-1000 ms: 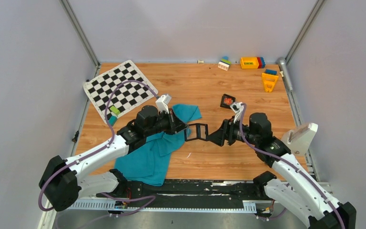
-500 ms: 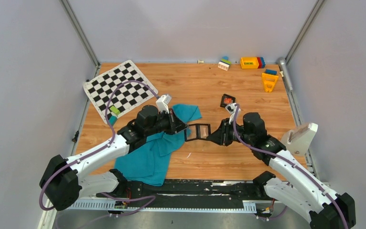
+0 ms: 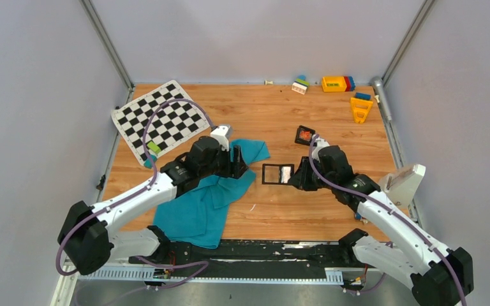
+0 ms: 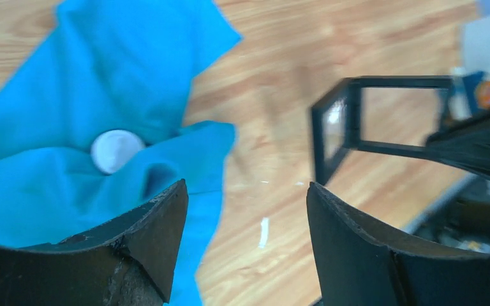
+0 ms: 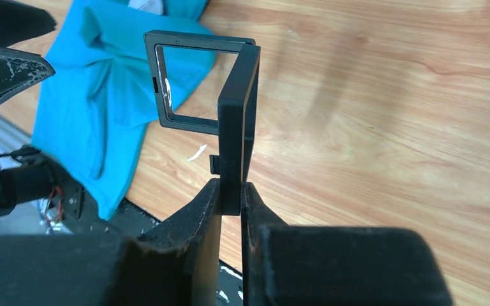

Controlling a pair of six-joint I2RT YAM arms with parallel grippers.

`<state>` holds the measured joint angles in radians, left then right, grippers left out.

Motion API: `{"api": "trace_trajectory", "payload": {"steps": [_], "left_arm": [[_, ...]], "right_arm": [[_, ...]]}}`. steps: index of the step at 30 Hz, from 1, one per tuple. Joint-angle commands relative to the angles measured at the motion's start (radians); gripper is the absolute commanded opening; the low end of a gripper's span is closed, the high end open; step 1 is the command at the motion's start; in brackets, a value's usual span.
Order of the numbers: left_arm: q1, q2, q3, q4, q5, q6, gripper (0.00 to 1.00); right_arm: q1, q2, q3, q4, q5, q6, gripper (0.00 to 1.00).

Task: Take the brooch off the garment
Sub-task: Adjust the clothes at the center of the board.

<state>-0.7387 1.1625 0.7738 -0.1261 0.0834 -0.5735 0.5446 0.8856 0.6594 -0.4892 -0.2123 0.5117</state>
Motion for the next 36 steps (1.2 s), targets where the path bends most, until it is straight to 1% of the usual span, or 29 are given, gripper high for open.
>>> {"api": "trace_trajectory", "payload": {"steps": [1, 3, 5, 6, 7, 8, 10, 11, 12, 13, 15, 16, 17, 20, 23, 25, 27, 29, 30, 31, 32, 34, 36], "left_arm": [[0.004, 0.071, 0.083, -0.147, -0.285, 0.139, 0.75], [0.004, 0.107, 0.097, -0.146, -0.36, 0.156, 0.72], [0.006, 0.145, 0.101, -0.111, -0.447, 0.171, 0.62], [0.011, 0.178, 0.108, -0.09, -0.456, 0.172, 0.58], [0.015, 0.196, 0.114, -0.085, -0.447, 0.171, 0.51], [0.018, 0.231, 0.126, -0.087, -0.434, 0.168, 0.48], [0.019, 0.279, 0.136, -0.117, -0.393, 0.147, 0.39], [0.019, 0.293, 0.137, -0.158, -0.355, 0.137, 0.28], [0.019, 0.312, 0.131, -0.179, -0.33, 0.115, 0.23], [0.018, 0.315, 0.118, -0.199, -0.267, 0.103, 0.11], [0.018, 0.304, 0.04, -0.161, -0.158, 0.071, 0.03], [0.018, 0.291, -0.014, -0.147, -0.136, 0.048, 0.01], [0.018, 0.286, -0.036, -0.131, -0.114, 0.037, 0.0], [0.018, 0.279, -0.097, -0.114, -0.093, 0.009, 0.0], [0.01, 0.255, -0.103, -0.119, -0.066, 0.002, 0.0], [-0.01, 0.209, -0.087, -0.165, -0.075, 0.004, 0.01], [-0.033, 0.149, -0.06, -0.249, -0.115, 0.009, 0.03], [-0.04, 0.095, -0.029, -0.331, -0.161, 0.022, 0.14], [-0.041, 0.08, -0.02, -0.369, -0.197, 0.028, 0.26], [-0.042, 0.053, -0.002, -0.381, -0.216, 0.048, 0.32], [-0.045, 0.044, 0.005, -0.389, -0.256, 0.06, 0.43], [-0.056, 0.023, 0.026, -0.384, -0.304, 0.106, 0.52], [-0.072, 0.03, 0.057, -0.381, -0.37, 0.172, 0.56]], "right_arm": [[0.002, 0.039, 0.103, -0.045, 0.15, 0.033, 0.0], [0.002, 0.046, 0.122, -0.05, 0.143, 0.03, 0.0], [0.002, 0.04, 0.126, -0.049, 0.155, 0.035, 0.0], [0.002, 0.032, 0.124, -0.048, 0.163, 0.039, 0.0], [0.002, 0.023, 0.119, -0.048, 0.171, 0.041, 0.0], [0.002, 0.011, 0.113, -0.049, 0.177, 0.045, 0.0], [0.002, -0.01, 0.095, -0.048, 0.193, 0.051, 0.0], [0.002, -0.019, 0.085, -0.049, 0.194, 0.053, 0.0], [0.002, -0.028, 0.075, -0.05, 0.192, 0.054, 0.0], [0.002, -0.036, 0.065, -0.051, 0.192, 0.055, 0.0], [0.002, -0.051, 0.042, -0.049, 0.189, 0.062, 0.0], [0.002, -0.054, 0.035, -0.048, 0.184, 0.063, 0.0], [0.001, -0.056, 0.029, -0.046, 0.18, 0.066, 0.0], [0.001, -0.056, 0.017, -0.035, 0.159, 0.071, 0.0], [0.002, -0.056, 0.014, -0.031, 0.149, 0.074, 0.0], [0.002, -0.057, 0.017, -0.031, 0.152, 0.073, 0.0], [0.002, -0.056, 0.021, -0.031, 0.153, 0.07, 0.0], [0.002, -0.051, 0.025, -0.032, 0.159, 0.068, 0.0], [0.002, -0.045, 0.029, -0.032, 0.162, 0.065, 0.0], [0.002, -0.037, 0.033, -0.031, 0.163, 0.06, 0.0], [0.002, -0.028, 0.037, -0.029, 0.163, 0.057, 0.0], [0.002, -0.013, 0.045, -0.026, 0.155, 0.051, 0.0], [0.002, -0.001, 0.052, -0.021, 0.144, 0.044, 0.0]]}}
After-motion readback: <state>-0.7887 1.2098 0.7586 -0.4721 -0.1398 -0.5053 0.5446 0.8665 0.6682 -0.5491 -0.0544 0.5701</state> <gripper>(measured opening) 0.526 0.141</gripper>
